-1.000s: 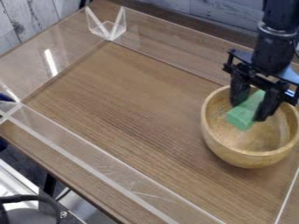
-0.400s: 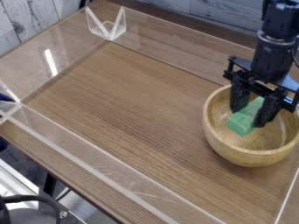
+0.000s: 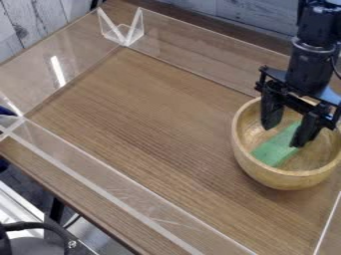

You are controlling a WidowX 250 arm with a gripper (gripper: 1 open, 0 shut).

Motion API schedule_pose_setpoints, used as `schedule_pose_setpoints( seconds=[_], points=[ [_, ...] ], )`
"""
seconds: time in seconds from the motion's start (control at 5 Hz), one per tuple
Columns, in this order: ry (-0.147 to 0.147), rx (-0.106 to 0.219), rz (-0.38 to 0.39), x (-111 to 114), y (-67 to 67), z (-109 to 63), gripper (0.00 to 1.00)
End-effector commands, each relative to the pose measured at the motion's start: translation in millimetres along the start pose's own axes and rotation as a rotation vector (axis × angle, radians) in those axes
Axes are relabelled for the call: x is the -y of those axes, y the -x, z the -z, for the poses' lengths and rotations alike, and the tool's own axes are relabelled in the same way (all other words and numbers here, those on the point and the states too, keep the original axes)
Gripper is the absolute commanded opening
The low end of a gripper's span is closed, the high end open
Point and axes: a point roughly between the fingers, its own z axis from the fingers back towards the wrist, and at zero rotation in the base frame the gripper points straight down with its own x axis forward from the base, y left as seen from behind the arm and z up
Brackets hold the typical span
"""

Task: Put the green block in the brown bowl

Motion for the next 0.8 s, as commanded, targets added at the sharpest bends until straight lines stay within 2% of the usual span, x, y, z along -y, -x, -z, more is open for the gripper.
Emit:
schedule_pose_setpoints(
  seconds=[0.0, 0.2, 0.4, 0.6],
  points=[
    [-0.008, 0.087, 0.007, 0.3, -7.8, -28.1, 0.0],
    [-0.022, 0.07, 0.012, -1.1, -8.7, -25.6, 0.0],
    [0.008, 0.056, -0.006, -3.6, -7.7, -35.6, 1.0],
    [0.04, 0.045, -0.032, -6.9, -6.1, -49.9, 1.0]
  ],
)
